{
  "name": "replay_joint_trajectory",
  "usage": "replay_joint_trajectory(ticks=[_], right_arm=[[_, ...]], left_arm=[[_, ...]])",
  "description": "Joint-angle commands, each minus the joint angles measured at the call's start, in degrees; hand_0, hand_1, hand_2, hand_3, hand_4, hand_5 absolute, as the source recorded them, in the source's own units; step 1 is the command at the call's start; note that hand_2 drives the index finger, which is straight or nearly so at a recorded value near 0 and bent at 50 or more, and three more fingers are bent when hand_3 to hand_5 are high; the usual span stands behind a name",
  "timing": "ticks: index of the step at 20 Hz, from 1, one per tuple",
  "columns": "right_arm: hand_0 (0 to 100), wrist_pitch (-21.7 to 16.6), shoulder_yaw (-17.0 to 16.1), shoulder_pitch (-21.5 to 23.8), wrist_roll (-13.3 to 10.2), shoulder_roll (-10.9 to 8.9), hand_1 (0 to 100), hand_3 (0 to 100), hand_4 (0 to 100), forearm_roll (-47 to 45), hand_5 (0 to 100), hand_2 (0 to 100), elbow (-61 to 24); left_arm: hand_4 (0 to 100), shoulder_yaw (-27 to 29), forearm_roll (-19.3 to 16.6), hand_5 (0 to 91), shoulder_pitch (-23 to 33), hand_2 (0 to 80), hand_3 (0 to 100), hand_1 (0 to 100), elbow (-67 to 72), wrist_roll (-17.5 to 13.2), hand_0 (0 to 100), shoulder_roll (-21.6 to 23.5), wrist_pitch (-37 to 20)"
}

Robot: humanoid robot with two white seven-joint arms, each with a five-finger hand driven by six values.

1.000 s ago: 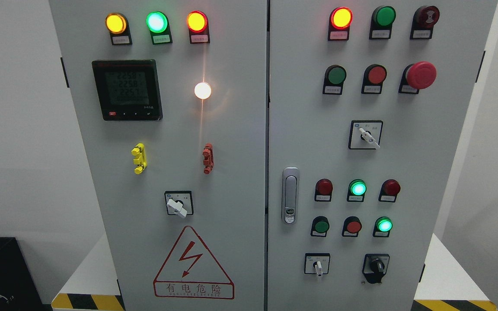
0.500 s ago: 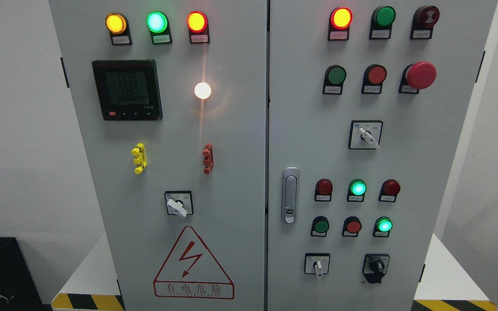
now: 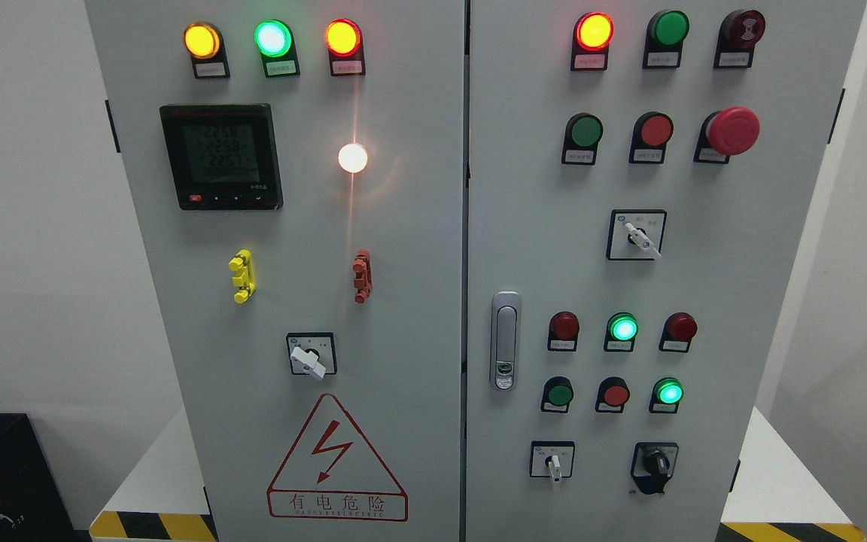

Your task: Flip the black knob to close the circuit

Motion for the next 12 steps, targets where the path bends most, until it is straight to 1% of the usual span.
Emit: replay_joint_trajectory(ticks=[1, 5, 8, 12], right_arm=[[0, 0.99, 2.32, -2.24, 1.68, 0.09, 3, 100, 90, 3.73, 94, 89, -8.59], [0, 2.57, 2.77, -3.65, 3.09, 0.09, 2, 100, 90, 4.69, 94, 90, -8.86], [0, 3.54, 2.76, -4.88, 4.76, 0.01, 1, 100, 90, 5.49, 94, 90, -8.95], [0, 4.07, 2.76, -6.37, 5.81, -0.08, 0, 100, 91, 5.84, 95, 90, -9.39]], left_arm=[[0, 0.0, 0.0, 0.0, 1.23, 0.0, 0, 56, -1.32, 0.0, 12, -0.01, -0.05], [0, 0.0, 0.0, 0.0, 1.23, 0.0, 0, 56, -1.32, 0.0, 12, 0.08, -0.05], [0, 0.0, 0.0, 0.0, 1.23, 0.0, 0, 56, -1.32, 0.0, 12, -0.01, -0.05], [0, 0.0, 0.0, 0.0, 1.23, 0.0, 0, 56, -1.32, 0.0, 12, 0.08, -0.05]])
